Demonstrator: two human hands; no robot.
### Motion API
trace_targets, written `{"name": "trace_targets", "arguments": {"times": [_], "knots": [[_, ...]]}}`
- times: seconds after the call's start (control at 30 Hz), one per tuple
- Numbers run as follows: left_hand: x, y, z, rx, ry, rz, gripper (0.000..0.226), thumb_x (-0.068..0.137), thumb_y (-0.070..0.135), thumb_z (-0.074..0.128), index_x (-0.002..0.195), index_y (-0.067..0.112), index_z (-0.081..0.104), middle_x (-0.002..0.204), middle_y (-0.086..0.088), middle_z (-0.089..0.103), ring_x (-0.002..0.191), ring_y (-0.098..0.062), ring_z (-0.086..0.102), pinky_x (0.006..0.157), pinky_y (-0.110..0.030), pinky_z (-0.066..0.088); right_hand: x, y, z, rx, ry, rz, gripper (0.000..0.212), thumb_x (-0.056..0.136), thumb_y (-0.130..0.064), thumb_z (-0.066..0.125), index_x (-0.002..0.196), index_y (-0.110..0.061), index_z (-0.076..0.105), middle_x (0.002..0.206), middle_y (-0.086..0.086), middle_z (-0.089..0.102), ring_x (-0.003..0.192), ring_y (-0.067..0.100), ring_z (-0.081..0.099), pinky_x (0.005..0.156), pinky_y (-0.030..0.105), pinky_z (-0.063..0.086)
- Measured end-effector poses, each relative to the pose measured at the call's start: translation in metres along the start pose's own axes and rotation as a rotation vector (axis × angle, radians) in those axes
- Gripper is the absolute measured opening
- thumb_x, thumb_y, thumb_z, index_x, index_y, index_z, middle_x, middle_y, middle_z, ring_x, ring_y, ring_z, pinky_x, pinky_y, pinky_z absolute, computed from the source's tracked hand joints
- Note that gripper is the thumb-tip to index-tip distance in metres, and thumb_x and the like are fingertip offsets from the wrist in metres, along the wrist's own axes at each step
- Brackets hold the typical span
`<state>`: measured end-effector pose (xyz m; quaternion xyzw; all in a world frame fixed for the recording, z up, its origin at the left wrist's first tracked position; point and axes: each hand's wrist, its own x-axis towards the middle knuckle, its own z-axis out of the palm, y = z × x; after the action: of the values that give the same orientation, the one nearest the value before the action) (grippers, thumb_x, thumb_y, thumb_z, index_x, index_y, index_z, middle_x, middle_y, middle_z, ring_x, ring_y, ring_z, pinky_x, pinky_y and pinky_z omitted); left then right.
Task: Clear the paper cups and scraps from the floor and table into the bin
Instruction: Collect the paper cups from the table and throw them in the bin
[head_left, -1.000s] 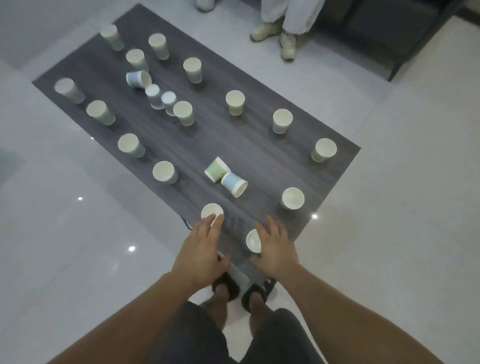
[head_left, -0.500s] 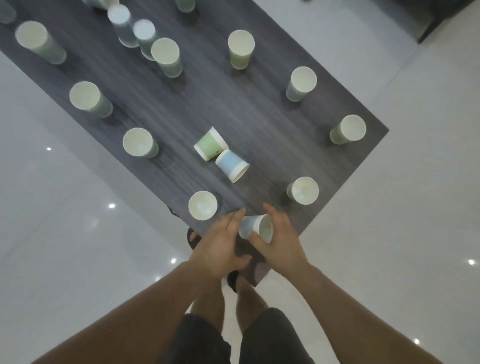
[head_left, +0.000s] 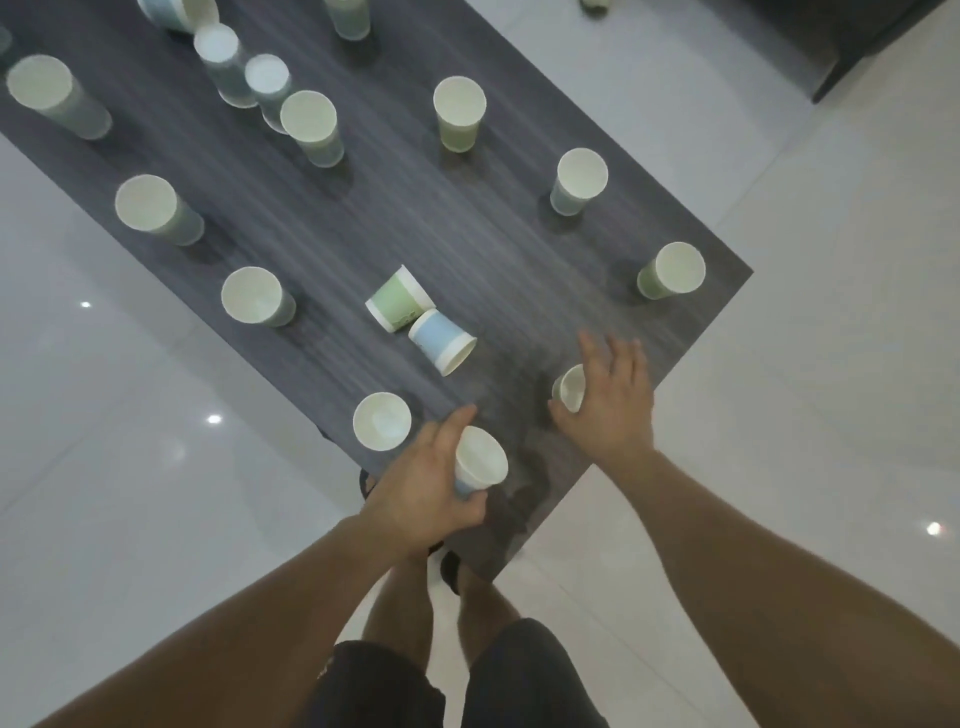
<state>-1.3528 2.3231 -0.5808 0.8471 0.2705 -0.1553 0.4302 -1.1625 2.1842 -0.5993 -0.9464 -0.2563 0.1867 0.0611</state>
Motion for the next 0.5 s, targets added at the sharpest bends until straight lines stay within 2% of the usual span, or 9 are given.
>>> {"name": "trace_targets", "arguments": {"times": [0.07,0.17,0.23,0.3,0.37,0.5], "knots": [[-0.006,0.004,-0.004,0.014,0.011,-0.023,0.091,0.067,0.040,0.078,0.140,0.039,0.023,0.128,0.007,0.047,0.117,-0.013,0.047,0.099,-0.037,0.045,0.008,0.008,0.011,-0.033,-0.195,0.045,0.090,0.081,-0.043,0.071,0.152,-0.030,0.018,0.159,0.010,0.012,0.146,0.038,0.007,0.114,0.051,0.023],[-0.010,0.015,-0.019,0.008,0.049,-0.026,0.080,0.071,0.038,0.075,0.137,0.035,0.030,0.128,0.005,0.047,0.111,-0.013,0.048,0.091,-0.033,0.046,0.006,0.008,0.018,0.071,-0.320,0.041,0.072,0.083,-0.028,0.070,0.146,-0.026,0.035,0.151,0.012,0.026,0.135,0.036,0.028,0.109,0.043,0.033],[-0.012,0.026,-0.033,0.008,0.086,-0.019,0.077,0.072,0.036,0.074,0.136,0.034,0.032,0.127,0.005,0.049,0.110,-0.014,0.049,0.090,-0.035,0.047,-0.006,0.003,0.013,0.127,-0.291,0.051,0.064,0.083,-0.026,0.067,0.142,-0.025,0.041,0.143,0.010,0.034,0.129,0.034,0.035,0.104,0.040,0.037],[-0.016,0.041,-0.047,0.012,0.092,-0.014,0.077,0.072,0.034,0.074,0.136,0.032,0.031,0.128,0.004,0.049,0.111,-0.015,0.049,0.091,-0.035,0.046,-0.025,-0.003,-0.003,0.215,-0.206,0.080,0.066,0.081,-0.028,0.065,0.142,-0.026,0.041,0.138,0.008,0.039,0.125,0.033,0.039,0.101,0.039,0.039],[-0.020,0.062,-0.062,0.039,0.091,0.007,0.079,0.073,0.032,0.075,0.138,0.030,0.029,0.132,0.003,0.045,0.113,-0.015,0.047,0.088,-0.031,0.043,-0.048,-0.007,-0.027,0.294,-0.121,0.069,0.068,0.080,-0.030,0.067,0.142,-0.026,0.041,0.137,0.007,0.041,0.123,0.032,0.042,0.099,0.038,0.040],[-0.033,0.112,-0.084,0.086,0.101,0.115,0.084,0.072,0.027,0.073,0.140,0.032,0.024,0.134,0.000,0.037,0.112,-0.020,0.048,0.085,-0.032,0.044,-0.098,-0.004,-0.077,0.322,-0.026,0.044,0.066,0.079,-0.030,0.068,0.140,-0.024,0.044,0.136,0.005,0.042,0.120,0.032,0.044,0.095,0.036,0.040]]}}
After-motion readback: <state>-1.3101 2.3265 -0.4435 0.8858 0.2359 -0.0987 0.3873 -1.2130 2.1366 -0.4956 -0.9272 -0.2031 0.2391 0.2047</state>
